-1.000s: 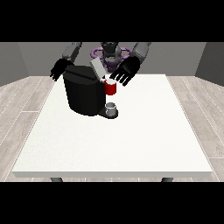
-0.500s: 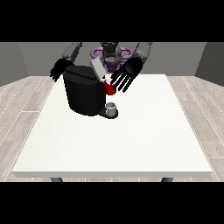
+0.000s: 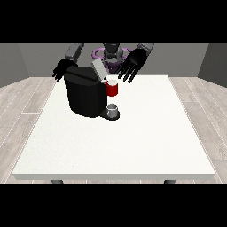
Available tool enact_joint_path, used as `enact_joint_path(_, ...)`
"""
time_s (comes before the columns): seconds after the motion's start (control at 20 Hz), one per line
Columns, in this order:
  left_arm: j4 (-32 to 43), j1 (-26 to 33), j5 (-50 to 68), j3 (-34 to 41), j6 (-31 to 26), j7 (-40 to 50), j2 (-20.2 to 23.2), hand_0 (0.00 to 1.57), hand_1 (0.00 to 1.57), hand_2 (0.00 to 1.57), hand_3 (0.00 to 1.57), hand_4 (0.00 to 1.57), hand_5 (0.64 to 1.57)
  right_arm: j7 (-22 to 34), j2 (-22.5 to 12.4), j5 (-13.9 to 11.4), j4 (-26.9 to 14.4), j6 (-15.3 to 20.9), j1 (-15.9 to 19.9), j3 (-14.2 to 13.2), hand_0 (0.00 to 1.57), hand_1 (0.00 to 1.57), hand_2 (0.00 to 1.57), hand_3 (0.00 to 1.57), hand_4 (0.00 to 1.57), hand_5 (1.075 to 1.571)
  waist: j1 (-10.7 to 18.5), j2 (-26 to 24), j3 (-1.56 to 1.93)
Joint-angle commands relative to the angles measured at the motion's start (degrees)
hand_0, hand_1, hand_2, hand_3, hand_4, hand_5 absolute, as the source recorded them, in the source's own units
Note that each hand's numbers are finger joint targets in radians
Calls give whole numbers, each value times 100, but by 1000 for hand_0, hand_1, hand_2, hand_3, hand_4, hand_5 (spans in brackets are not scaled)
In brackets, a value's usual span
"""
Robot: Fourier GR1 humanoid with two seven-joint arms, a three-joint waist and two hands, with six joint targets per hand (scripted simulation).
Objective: Insert the coffee pod into the coffee machine and close the lid
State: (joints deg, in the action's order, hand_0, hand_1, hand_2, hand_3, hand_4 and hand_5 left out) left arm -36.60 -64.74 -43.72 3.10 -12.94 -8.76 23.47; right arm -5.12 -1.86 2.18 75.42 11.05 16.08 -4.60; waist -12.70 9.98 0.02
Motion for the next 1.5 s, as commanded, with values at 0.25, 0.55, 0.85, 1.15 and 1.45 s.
enact_joint_path(0.25,-167,595,849,671,-65,-29,-530,0,0,0,0,0,1571,-273,-114,228,-203,-157,-438,-267,0,0,0,0,434,1571,483,-657,-3)
enact_joint_path(0.55,-201,1486,1937,1427,65,-255,-1451,0,0,0,0,237,1571,-239,-159,200,-214,-217,-1065,-255,0,0,0,0,445,1571,966,-1599,-5)
enact_joint_path(0.85,-355,2197,2358,1613,-50,-459,-1696,0,0,0,0,0,1571,253,-487,84,182,-387,-932,-110,0,0,0,0,390,1571,1296,-2148,-5)
enact_joint_path(1.15,-241,3031,2818,1981,-222,-597,-1696,0,0,0,0,0,1571,1104,-818,288,997,-919,-558,136,0,0,0,0,0,1571,1278,-2541,-12)
enact_joint_path(1.45,-840,3178,3184,1790,-559,-313,-2037,0,0,0,0,0,1571,561,-680,236,749,-995,-516,157,0,0,0,0,0,1571,1912,-2353,-1)
